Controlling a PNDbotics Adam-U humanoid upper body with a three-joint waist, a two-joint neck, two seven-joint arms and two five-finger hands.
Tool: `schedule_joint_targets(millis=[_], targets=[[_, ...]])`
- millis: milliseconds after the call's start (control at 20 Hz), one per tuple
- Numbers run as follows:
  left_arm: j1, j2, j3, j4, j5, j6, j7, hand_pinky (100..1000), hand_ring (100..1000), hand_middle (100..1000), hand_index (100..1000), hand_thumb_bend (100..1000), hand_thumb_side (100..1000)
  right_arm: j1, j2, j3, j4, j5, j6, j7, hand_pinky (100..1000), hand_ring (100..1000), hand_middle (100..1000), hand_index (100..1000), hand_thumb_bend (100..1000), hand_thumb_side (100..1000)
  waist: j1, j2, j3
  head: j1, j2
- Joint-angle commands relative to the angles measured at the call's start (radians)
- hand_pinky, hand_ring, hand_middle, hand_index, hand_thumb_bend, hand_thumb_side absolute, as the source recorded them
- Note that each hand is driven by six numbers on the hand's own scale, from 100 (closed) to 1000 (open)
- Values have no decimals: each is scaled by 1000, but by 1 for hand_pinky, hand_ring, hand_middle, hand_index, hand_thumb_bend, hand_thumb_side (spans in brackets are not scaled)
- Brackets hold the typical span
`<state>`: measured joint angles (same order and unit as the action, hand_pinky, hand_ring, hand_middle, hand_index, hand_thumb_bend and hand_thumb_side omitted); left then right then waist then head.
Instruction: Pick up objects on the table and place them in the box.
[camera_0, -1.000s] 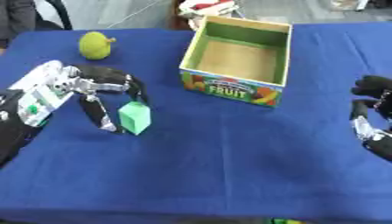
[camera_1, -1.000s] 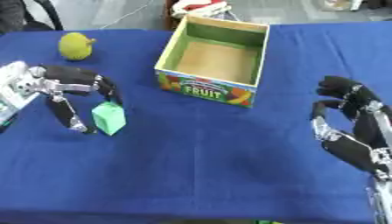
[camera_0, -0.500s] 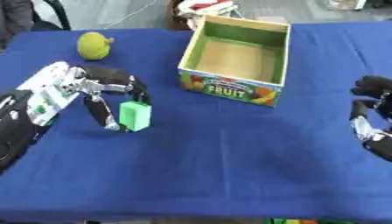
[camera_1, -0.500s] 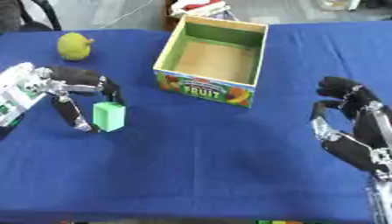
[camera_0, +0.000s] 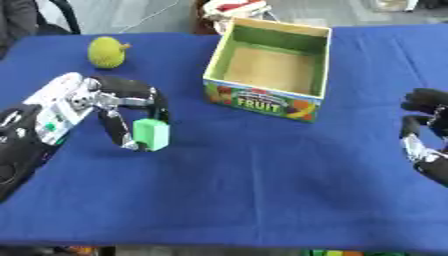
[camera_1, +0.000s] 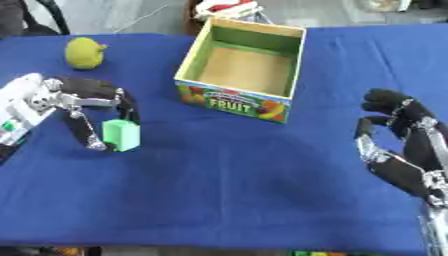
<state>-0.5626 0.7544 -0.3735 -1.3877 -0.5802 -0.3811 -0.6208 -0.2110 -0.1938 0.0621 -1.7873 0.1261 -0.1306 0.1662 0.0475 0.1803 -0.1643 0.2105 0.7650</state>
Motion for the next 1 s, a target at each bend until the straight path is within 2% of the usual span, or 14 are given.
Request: schedule_joint_targets(millis=[50,350,650,850,1000], targets=[[-8,27,14,-15,-9,5,47,610,511,505,652,254,100,-10,-9,-4,-11,0,1,-3,736,794,757,824,100,100,-1,-11,1,2,5],[-7,48,39,-66,-9,19,91,602,497,491,637,243,100,-9,-10,-5,-10,0,1,-5,736,794,757,824,100,100,-1,-12,2,0,5],[-23,104,87,-170,-1,47,107,628,512,498,646,250,100,-9,-11,-6,-10,1,1,-6,736,793,757,824,100,100,0,-14,3,-4,5],[-69,117,110,-190,-17,68,120,641,518,506,655,263,100,-9,-12,-4,-9,1,1,-5,736,793,757,824,100,100,1,-16,3,-6,5],[-140,92,109,-161,-52,78,143,648,525,514,663,273,100,-7,-13,-2,-8,0,1,-4,736,793,757,824,100,100,0,-19,1,-8,5]])
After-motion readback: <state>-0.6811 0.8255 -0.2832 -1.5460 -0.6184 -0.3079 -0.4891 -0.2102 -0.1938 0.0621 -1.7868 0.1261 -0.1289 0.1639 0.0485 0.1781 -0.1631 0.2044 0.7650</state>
